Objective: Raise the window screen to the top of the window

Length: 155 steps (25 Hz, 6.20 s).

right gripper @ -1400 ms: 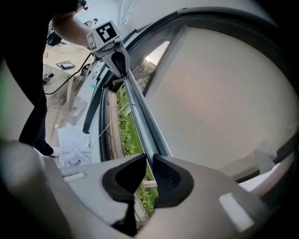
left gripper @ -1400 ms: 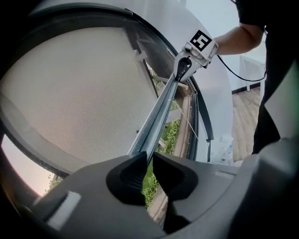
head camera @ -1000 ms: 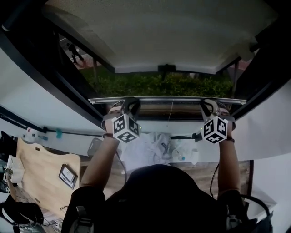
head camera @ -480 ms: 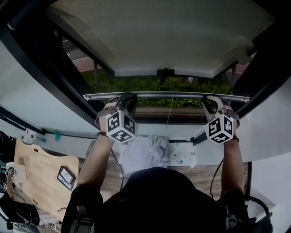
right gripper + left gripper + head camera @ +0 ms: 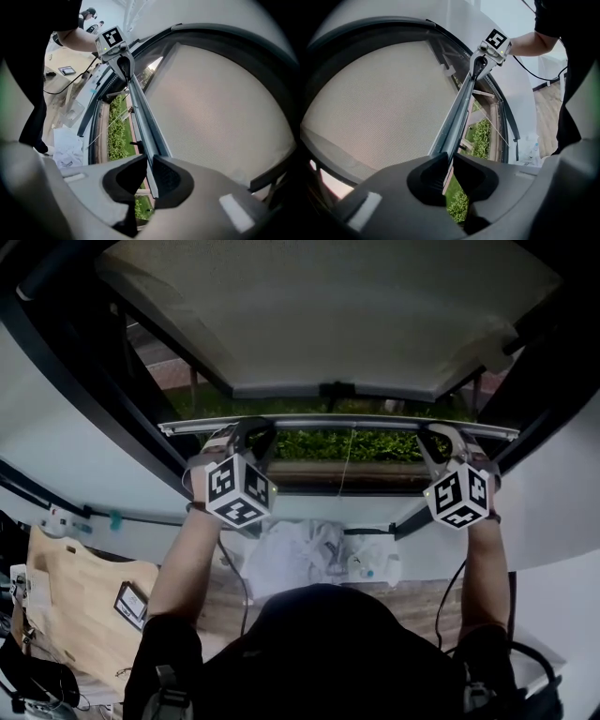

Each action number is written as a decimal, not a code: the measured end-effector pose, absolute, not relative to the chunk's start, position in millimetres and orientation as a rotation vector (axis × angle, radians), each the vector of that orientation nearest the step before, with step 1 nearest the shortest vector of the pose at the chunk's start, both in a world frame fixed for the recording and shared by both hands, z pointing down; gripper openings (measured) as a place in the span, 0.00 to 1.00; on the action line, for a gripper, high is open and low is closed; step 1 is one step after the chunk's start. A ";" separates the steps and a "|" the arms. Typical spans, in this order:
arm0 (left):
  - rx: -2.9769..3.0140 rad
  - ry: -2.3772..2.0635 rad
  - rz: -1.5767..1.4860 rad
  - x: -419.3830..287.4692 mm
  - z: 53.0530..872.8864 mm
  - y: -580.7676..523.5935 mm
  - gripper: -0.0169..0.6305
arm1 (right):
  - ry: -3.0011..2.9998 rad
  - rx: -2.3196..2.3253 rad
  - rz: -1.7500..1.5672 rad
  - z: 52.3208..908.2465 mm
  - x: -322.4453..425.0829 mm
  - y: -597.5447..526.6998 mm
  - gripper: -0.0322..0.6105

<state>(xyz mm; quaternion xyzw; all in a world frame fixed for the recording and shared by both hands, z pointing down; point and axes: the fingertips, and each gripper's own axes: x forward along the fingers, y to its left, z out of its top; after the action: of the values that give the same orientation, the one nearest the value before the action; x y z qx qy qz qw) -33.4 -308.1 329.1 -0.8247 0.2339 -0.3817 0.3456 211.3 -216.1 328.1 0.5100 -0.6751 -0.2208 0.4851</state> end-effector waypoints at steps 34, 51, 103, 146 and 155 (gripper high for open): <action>-2.036 0.644 -0.904 -32.5 219.9 -307.0 0.09 | -1.592 1.260 -0.677 219.8 212.0 -215.5 0.11; -1.967 0.689 -0.849 -31.0 169.1 -306.8 0.09 | -1.590 1.294 -0.755 169.7 210.0 -215.4 0.11; -1.692 0.908 -0.618 -34.9 -13.8 -304.2 0.10 | -1.526 1.374 -0.933 51.7 213.5 -210.1 0.06; -1.793 1.038 -0.382 -31.8 -23.7 -300.2 0.13 | -1.663 1.336 -0.970 108.4 159.1 -232.2 0.06; -2.125 1.011 -0.148 -34.5 38.6 -310.1 0.05 | -1.797 1.658 -0.884 122.7 174.6 -234.8 0.06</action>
<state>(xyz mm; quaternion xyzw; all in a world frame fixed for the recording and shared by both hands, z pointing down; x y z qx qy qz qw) -34.5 -310.1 38.6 -0.8328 0.3964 -0.0579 0.3820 174.6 -234.8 122.7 0.6144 -0.6659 -0.3275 0.2678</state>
